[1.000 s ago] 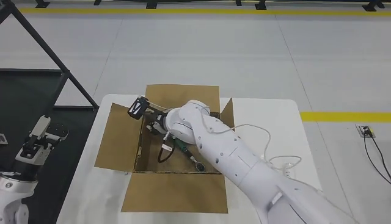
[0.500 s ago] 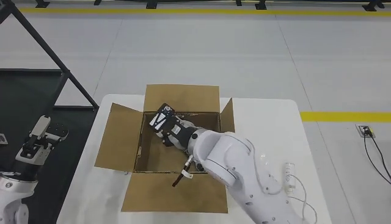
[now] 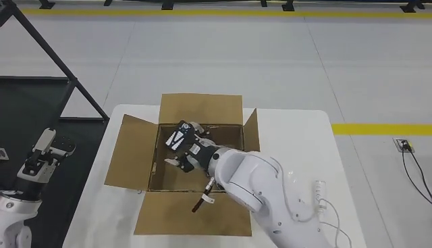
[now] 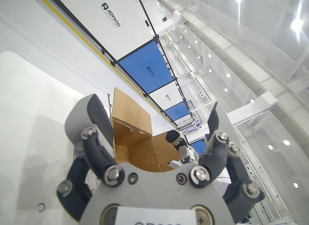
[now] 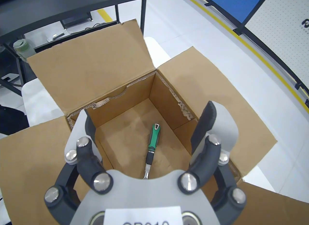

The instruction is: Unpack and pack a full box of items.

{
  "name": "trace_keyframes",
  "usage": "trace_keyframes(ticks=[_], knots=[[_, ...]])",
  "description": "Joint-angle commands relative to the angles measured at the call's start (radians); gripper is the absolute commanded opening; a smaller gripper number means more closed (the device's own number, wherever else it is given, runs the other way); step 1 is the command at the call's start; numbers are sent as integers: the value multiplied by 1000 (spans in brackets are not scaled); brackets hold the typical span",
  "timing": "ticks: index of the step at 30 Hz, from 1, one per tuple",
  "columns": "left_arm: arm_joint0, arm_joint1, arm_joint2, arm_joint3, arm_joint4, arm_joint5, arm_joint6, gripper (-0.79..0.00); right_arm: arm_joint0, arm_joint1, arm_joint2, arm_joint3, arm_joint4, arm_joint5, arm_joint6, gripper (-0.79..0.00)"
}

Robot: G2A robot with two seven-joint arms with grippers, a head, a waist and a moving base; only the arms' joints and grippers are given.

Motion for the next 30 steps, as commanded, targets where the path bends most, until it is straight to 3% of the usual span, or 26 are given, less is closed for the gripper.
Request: trace_keyframes(ticks=[1,7,17,20,27,30], knots=[[0,0,0,0,0,0,0,0,-17,2,36,-36,16,38,-68,0],[0,0,0,0,0,0,0,0,-145,26,212,-239,8,104,-211,0],[0,0,0,0,0,0,0,0,-470,64,507,-554,-101,238,-266,0],[0,0,0,0,0,0,0,0,-550,69,567,-573,-156,304,-250,0],[0,0,0,0,0,0,0,0,-669,74,733,-464,7,380,-233,0],[0,0,0,0,0,0,0,0,-704,78,787,-397,82,362,-213,0]])
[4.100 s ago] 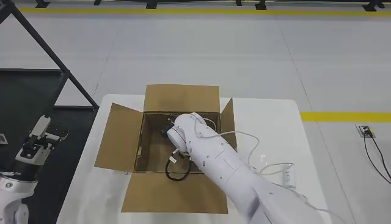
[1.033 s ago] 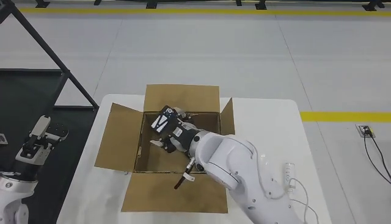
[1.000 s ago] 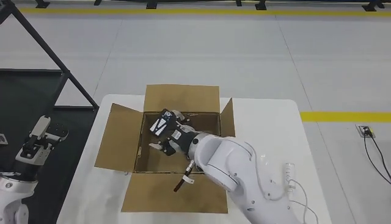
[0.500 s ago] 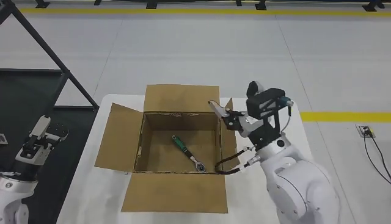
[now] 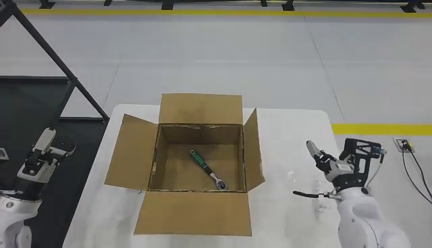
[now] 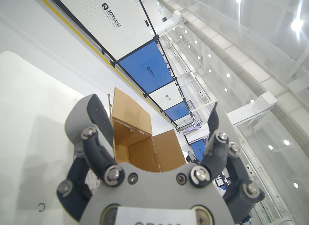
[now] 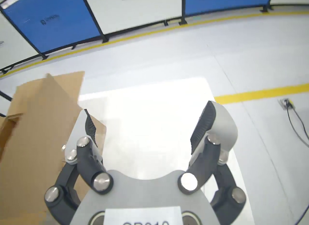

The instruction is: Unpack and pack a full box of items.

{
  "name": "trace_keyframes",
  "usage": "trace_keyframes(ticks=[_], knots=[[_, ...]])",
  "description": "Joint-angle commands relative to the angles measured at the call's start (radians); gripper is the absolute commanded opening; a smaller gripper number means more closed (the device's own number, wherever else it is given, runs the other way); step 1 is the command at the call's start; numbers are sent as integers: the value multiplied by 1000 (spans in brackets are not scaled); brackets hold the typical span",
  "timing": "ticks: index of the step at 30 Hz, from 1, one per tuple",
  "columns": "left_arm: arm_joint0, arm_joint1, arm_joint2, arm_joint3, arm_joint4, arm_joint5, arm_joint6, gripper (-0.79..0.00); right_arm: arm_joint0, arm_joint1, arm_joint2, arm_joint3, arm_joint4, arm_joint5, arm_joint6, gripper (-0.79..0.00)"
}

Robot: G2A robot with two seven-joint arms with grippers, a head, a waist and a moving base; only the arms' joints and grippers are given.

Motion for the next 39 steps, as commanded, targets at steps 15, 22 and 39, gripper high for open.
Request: trace_keyframes(ticks=[15,22,39], knots=[[0,0,0,0,0,0,0,0,-107,14,114,82,161,-86,88,0],[0,0,0,0,0,0,0,0,-133,22,102,58,58,-115,83,0],[0,0,0,0,0,0,0,0,-20,50,45,156,-165,-107,483,-117]])
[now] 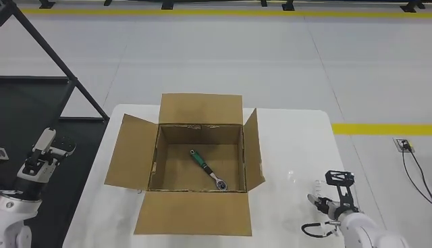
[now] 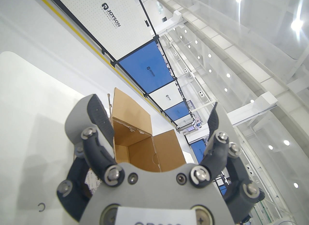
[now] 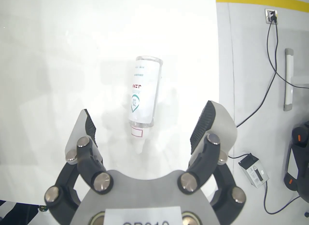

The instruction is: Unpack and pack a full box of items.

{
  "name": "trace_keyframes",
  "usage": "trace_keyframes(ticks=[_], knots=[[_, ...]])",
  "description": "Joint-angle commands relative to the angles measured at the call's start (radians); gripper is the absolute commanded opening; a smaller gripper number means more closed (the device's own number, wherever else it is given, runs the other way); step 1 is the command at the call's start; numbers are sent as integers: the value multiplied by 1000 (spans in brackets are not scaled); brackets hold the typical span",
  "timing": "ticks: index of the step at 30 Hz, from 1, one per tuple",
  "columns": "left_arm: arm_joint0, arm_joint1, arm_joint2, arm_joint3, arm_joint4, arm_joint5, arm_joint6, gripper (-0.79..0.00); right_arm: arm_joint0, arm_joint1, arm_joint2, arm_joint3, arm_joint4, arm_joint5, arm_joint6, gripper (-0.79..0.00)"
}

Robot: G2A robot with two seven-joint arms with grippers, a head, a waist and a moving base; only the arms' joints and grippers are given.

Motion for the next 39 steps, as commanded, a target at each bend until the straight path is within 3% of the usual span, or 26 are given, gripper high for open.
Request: trace_keyframes(ticks=[1,9,16,19,32,34,37,38,39], knots=[[0,0,0,0,0,0,0,0,19,2,3,23,21,-15,6,-123],[0,0,0,0,0,0,0,0,58,14,27,83,50,-29,18,-259],[0,0,0,0,0,0,0,0,54,22,20,91,45,-44,56,-299],[0,0,0,0,0,0,0,0,56,25,13,100,47,-46,58,-388],[0,0,0,0,0,0,0,0,91,37,-22,153,33,-40,90,-431],[0,0,0,0,0,0,0,0,99,39,-27,162,33,-46,95,-480],[0,0,0,0,0,0,0,0,104,42,-33,170,35,-52,97,-730],[0,0,0,0,0,0,0,0,104,43,-34,169,37,-52,96,-782],[0,0,0,0,0,0,0,0,103,44,-35,167,40,-52,95,-785]])
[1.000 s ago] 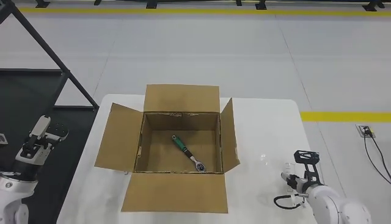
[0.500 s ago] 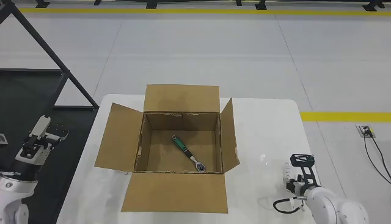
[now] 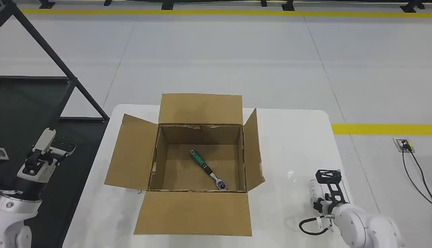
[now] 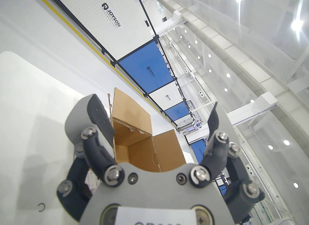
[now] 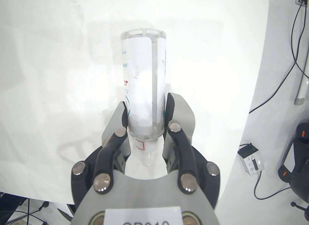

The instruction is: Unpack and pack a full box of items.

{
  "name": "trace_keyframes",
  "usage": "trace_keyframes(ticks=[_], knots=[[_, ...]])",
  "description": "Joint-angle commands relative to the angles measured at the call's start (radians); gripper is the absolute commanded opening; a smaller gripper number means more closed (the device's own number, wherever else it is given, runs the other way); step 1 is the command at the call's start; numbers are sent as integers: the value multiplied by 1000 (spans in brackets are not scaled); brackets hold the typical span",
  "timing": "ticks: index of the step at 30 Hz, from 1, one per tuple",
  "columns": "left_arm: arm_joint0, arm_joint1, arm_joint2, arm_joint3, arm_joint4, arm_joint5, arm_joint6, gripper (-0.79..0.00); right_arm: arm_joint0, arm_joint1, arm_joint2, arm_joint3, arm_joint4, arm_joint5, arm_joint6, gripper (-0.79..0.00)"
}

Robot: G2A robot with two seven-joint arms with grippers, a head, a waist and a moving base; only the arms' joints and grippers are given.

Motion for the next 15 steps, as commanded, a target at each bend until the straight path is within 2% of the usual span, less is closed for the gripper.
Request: trace_keyframes(ticks=[1,7,10,15], knots=[[0,0,0,0,0,0,0,0,-2,2,0,-5,6,-3,-3,-785],[0,0,0,0,0,0,0,0,-36,7,23,-95,72,-28,-76,-785],[0,0,0,0,0,0,0,0,-89,8,30,-207,91,-38,-163,-785],[0,0,0,0,0,0,0,0,-188,7,-24,-438,56,-50,-284,-785]])
